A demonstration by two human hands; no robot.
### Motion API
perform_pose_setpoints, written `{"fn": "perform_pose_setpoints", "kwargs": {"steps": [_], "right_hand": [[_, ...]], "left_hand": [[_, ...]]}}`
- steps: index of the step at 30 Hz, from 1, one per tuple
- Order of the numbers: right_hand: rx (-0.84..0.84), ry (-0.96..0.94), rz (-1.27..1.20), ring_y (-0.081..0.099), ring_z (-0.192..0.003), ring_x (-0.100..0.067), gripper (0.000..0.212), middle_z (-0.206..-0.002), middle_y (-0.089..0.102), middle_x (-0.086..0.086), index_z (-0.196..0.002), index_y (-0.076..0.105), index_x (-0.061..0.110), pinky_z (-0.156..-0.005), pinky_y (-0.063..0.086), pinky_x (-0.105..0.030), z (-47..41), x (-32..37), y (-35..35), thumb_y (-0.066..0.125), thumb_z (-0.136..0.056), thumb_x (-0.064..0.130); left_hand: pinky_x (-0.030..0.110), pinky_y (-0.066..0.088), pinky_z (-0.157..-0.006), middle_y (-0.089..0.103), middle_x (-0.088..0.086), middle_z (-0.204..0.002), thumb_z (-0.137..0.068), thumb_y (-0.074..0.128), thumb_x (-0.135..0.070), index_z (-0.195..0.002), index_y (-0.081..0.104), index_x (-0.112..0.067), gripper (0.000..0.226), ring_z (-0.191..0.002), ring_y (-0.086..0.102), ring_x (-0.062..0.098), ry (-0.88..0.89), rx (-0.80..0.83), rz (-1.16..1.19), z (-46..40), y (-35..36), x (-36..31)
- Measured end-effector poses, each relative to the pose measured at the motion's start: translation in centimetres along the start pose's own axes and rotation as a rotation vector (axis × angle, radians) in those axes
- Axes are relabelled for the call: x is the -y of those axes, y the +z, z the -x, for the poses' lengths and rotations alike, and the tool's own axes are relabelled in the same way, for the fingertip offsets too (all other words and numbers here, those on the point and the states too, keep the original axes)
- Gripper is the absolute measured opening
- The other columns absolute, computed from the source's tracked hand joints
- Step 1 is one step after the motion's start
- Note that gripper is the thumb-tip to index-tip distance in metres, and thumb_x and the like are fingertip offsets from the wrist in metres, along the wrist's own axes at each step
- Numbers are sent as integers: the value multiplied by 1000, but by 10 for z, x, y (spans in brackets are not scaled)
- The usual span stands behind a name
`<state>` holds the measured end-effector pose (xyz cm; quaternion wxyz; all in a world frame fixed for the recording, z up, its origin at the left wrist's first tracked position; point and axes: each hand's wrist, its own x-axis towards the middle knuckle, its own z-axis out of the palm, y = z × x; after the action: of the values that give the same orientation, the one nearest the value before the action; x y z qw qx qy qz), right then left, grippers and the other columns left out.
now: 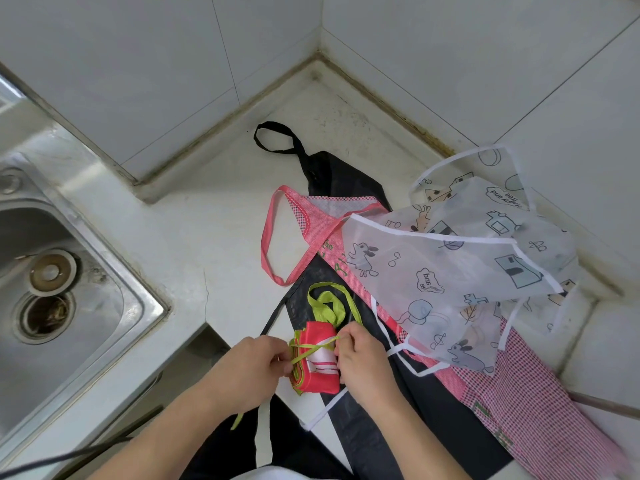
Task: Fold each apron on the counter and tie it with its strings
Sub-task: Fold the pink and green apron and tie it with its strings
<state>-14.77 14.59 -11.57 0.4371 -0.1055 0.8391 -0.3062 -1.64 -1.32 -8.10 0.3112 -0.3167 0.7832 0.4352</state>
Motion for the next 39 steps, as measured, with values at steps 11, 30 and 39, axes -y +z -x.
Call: {"fn": "perform_pose_setpoints", "kwargs": {"steps": [11,30,39], "right_hand": [[-144,169,-471,67,-68,-19,27,-69,66,0,-94,65,7,-81,62,-45,-2,10,-1,43,-108,12],[18,376,-793,77,-101,-29,17,-107,76,-23,-109,63,1,-82,63,-59,-3,22,-8,47,-105,2],[100,362,-488,76,-95,-32,26,-100,77,-20,-112,69,3,-73,65,-55,-9,48,-3,44,-103,5]], "left_hand": [[29,50,-83,76,-1,-77,-105,58,-20,-87,66,-21,21,-75,70,5,78,-44,299,4,-15,1],[31,51,-80,70,10,-85,-99,63,-11,-85,77,-3,21,-81,62,18,-78,-105,1048,-2,-4,1],[17,33,-112,70,-22,-127,-91,78,-12,-78,83,-23,18,-137,48,4,460,-110,417,24,-30,-12]]}}
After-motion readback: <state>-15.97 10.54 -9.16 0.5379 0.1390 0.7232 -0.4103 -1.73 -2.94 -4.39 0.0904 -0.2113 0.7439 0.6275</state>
